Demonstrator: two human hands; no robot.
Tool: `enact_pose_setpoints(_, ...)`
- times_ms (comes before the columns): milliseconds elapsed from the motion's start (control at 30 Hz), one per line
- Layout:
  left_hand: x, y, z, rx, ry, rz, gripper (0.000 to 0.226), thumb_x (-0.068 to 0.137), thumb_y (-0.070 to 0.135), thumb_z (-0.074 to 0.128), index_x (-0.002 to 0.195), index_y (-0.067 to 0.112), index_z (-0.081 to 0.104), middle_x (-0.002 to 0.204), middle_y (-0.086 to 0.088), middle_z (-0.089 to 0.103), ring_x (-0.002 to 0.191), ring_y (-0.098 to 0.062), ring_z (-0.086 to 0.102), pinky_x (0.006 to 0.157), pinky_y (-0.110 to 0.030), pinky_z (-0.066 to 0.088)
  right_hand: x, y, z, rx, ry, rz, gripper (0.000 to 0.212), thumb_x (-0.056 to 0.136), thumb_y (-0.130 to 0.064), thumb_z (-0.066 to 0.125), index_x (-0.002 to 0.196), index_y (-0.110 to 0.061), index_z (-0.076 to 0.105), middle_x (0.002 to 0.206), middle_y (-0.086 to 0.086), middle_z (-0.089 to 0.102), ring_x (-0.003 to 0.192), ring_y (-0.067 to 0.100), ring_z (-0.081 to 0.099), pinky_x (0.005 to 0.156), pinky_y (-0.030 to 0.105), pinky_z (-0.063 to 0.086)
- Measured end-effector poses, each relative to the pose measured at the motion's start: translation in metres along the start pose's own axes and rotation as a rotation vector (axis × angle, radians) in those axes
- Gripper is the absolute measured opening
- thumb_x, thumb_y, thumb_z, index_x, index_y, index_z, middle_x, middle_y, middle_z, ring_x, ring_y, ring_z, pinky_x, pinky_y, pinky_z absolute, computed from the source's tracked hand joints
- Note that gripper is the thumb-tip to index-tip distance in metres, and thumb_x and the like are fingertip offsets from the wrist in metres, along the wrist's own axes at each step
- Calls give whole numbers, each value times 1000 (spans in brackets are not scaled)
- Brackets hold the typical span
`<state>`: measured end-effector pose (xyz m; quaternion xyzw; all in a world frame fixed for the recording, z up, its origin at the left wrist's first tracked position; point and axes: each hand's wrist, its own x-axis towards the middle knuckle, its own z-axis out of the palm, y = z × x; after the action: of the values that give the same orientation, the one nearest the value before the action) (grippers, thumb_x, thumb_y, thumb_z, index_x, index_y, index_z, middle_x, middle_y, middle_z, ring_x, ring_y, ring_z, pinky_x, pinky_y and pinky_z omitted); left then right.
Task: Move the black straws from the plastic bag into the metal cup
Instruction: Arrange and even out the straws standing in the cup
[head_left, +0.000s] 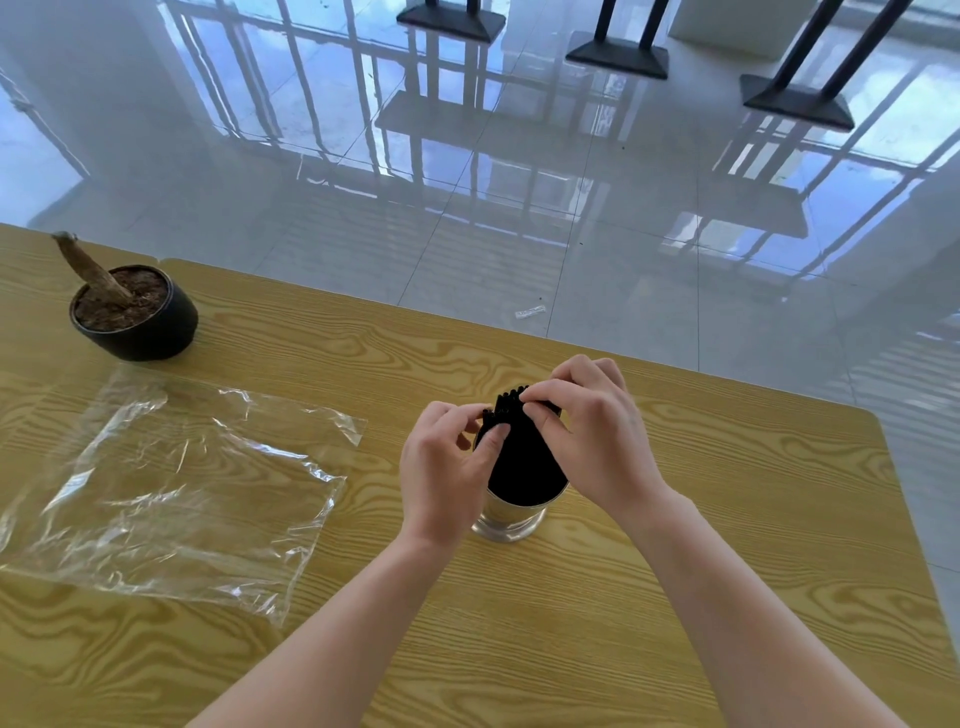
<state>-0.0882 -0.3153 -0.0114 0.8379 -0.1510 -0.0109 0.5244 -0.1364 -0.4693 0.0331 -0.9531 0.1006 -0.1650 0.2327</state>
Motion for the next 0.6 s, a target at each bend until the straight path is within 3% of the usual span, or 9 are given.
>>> enact_pose_setpoints(167,7,1,0,15,-1,-2,19,85,28,78,103,23,79,80,10,62,67,-4,56,63,-24,49,4,-1,-4,8,20,10,8,89,-16,74,95,-18,79,88,-7,63,95,17,49,74,21,41)
enact_pose_setpoints(367,10,4,1,85,-26,61,26,84,30,79,109,22,78,82,4,61,70,-13,55,62,-36,53,4,4,-6,-1,2,53,8,89,-16,75,96,-16,79,87,-8,63,94,16,49,73,23,42)
enact_pose_setpoints(467,11,6,2,108,-14,79,37,83,33,79,116,17,74,91,3,63,78,-13,56,66,-29,51,5,5,-6,4,-9,63,8,89,-18,74,95,-16,80,87,-7,62,93,16,49,71,23,42)
enact_pose_setpoints(600,13,11,4,48,-19,75,30,84,30,79,111,16,75,94,3,66,85,-17,60,74,-37,54,9,5,-6,-9,-30,78,9,90,-21,73,94,-17,80,88,-8,62,94,16,49,73,24,42)
